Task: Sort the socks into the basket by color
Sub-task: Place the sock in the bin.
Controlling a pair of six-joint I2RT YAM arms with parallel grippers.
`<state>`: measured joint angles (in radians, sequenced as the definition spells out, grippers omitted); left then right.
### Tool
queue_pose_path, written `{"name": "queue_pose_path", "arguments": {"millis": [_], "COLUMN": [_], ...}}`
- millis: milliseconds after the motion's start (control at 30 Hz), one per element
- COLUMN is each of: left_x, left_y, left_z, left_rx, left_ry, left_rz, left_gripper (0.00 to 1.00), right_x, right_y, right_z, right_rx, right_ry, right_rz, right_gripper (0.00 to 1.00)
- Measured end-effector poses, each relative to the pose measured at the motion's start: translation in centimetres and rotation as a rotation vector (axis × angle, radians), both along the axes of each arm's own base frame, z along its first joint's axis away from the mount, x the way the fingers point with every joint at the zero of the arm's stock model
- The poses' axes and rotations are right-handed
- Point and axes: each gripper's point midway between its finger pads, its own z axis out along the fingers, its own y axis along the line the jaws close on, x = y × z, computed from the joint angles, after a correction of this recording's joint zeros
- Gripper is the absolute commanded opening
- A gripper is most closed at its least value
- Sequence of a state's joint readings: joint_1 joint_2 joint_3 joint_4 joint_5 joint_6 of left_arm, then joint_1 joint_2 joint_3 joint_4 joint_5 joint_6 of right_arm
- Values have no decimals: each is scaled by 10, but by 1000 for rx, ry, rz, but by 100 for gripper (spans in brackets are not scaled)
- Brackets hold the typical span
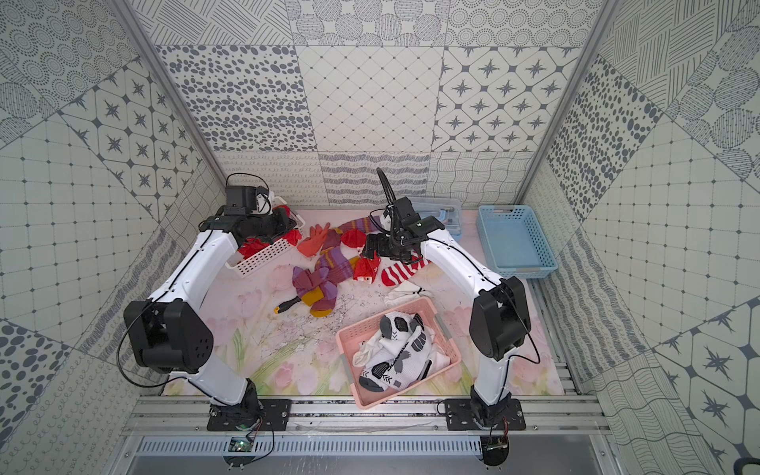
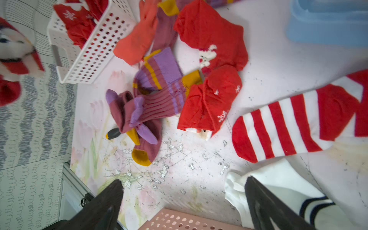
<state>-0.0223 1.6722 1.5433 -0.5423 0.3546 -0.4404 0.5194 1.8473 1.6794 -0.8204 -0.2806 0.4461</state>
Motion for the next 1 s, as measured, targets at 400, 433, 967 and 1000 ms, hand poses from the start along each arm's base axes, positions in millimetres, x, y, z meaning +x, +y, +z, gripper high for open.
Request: {"name": "queue_pose_path", "arguments": {"millis": [400, 433, 967, 1000], "left_x": [47, 50, 75, 73], "left_y": [114, 120, 192, 194], "left_z": [-33, -36, -127, -132], "left_rx": [171, 182, 368, 373], "left_ry": [62, 68, 275, 289], "left_rz": [226, 238, 343, 347], "left_gripper": [0, 0, 23, 28], "right_x": [21, 22, 61, 63], "right_y": [-22, -24, -71, -74], "right_z": [-34, -38, -78, -83], "right_rx": [-67, -72, -229, -247], "right_ry": [48, 55, 65, 66], "right_rz": [-31, -32, -124, -129], "right_gripper": [98, 98, 98, 98]}}
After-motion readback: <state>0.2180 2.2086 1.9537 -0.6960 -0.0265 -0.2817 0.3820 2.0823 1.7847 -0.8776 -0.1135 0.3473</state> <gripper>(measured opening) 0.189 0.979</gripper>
